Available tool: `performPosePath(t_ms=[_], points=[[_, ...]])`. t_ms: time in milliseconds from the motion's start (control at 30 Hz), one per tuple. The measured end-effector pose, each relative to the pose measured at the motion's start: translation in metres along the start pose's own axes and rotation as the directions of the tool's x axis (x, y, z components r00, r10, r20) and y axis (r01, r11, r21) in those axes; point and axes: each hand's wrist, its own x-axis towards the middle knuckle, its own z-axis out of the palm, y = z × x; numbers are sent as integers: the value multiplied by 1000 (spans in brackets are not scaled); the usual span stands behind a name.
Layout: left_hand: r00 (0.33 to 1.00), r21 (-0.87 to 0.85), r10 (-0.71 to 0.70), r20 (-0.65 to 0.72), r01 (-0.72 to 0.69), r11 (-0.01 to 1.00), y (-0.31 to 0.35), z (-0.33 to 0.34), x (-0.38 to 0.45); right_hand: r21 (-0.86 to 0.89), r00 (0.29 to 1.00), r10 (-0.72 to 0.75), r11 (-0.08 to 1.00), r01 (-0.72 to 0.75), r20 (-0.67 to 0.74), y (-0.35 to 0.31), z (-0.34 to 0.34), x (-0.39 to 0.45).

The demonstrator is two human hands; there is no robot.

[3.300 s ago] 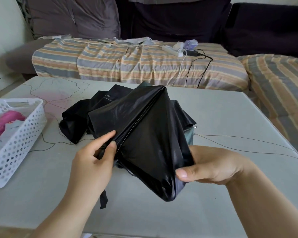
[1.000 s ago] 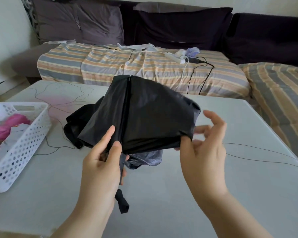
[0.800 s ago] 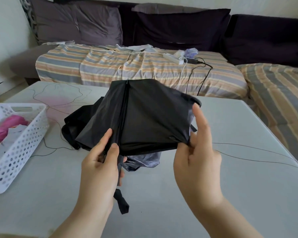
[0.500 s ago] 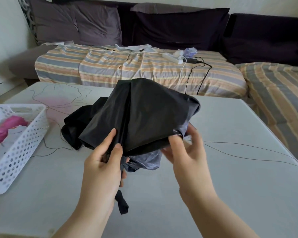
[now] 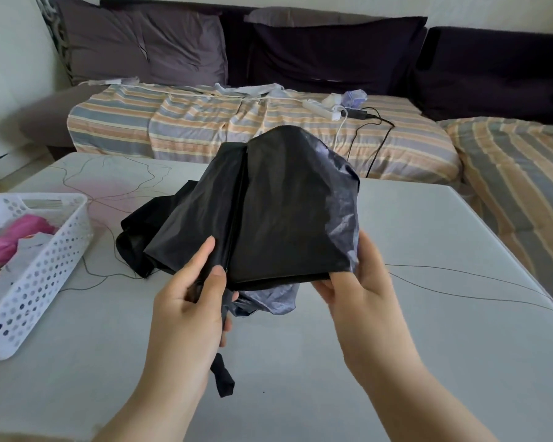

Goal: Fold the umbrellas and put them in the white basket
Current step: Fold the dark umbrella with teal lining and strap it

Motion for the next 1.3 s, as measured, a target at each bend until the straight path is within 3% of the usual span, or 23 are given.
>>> performPosePath(t_ms=[67, 133, 233, 367, 567, 733, 800, 867, 933, 1133, 1200, 1300], points=[[1000, 9, 18, 8, -18, 1000, 0, -2, 1, 280, 966, 89, 947, -158, 244, -1, 0, 0], [999, 25, 31, 24, -32, 999, -2, -3, 1, 396, 927, 126, 878, -269, 353, -3, -4, 3], [996, 88, 46, 70, -52, 995, -4, -6, -3, 427, 941, 277, 839, -336, 197, -8, -18, 20], [983, 191, 78, 169, -110, 975, -9, -8, -7, 340, 879, 474, 836, -432, -50, -4, -45, 42], [972, 246, 75, 223, -131, 960, -18, -9, -7, 231, 928, 238, 957, -174, -286, -4, -67, 52], [975, 212, 86, 205, -130, 968, -17, -9, -3, 359, 926, 264, 920, -158, -270, -8, -76, 51], [975, 204, 89, 203, -131, 970, -17, -8, -3, 406, 908, 368, 874, -266, -198, -7, -74, 50], [973, 202, 92, 212, -136, 970, -18, -8, -3, 311, 883, 448, 866, -390, -141, -4, -75, 49], [972, 198, 88, 219, -133, 971, -18, -8, -3, 229, 907, 397, 904, -361, -139, -3, -78, 49], [974, 177, 69, 216, -109, 978, -14, -9, -4, 234, 962, 235, 951, -200, -135, -2, -81, 52], [974, 174, 61, 219, -101, 980, -13, -10, -5, 45, 958, 133, 991, -126, -254, 4, -82, 53], [972, 167, 50, 229, -90, 982, -13, -10, -5, -252, 908, -94, 968, -13, -409, 2, -87, 55]])
